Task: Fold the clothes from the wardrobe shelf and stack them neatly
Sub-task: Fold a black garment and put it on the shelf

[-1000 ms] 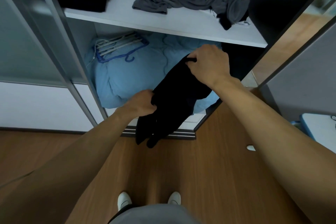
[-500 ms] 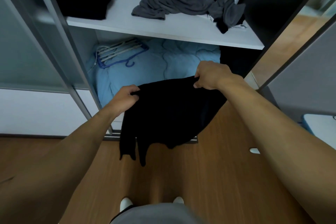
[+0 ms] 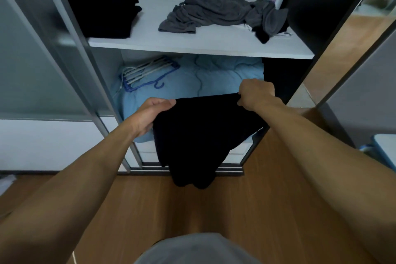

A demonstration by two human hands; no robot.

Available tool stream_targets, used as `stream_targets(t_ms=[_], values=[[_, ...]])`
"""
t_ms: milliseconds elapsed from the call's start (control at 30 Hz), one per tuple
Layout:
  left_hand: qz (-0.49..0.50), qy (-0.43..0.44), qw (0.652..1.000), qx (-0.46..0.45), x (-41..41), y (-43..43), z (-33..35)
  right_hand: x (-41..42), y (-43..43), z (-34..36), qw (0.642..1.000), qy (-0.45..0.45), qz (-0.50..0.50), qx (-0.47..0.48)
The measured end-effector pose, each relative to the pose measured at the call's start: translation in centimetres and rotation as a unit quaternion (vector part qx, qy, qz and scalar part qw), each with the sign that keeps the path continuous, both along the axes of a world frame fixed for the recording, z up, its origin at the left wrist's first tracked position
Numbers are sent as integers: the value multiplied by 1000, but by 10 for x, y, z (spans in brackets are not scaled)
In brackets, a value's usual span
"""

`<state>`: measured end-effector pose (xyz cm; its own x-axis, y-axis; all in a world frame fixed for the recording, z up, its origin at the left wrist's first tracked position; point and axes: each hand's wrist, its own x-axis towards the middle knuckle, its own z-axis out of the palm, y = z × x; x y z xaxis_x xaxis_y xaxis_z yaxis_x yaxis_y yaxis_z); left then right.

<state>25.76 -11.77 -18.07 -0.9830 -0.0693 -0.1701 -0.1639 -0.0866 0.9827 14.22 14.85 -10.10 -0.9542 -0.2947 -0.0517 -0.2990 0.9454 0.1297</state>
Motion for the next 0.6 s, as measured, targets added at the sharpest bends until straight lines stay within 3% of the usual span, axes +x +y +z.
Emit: stream_targets(t_ms=[133, 200, 267, 367, 433, 600], values=[[18, -20, 999, 23, 0, -3, -3, -1, 2, -2, 998, -7, -17, -55], [44, -19, 999, -18, 1, -6, -8, -3, 4, 1, 986, -48, -35, -153], [83, -8, 993, -83, 2, -13, -14, 1, 5, 4, 947, -104, -30, -303], [70, 9, 987, -145, 8, -20, -22, 19, 3, 9, 852, -153, -14, -501], [23, 6, 979, -200, 16, -21, -26, 28, 3, 13, 820, -191, 7, -539], [-76, -12, 950, -302, 28, -21, -58, 33, 9, 18, 806, -217, 18, -551]])
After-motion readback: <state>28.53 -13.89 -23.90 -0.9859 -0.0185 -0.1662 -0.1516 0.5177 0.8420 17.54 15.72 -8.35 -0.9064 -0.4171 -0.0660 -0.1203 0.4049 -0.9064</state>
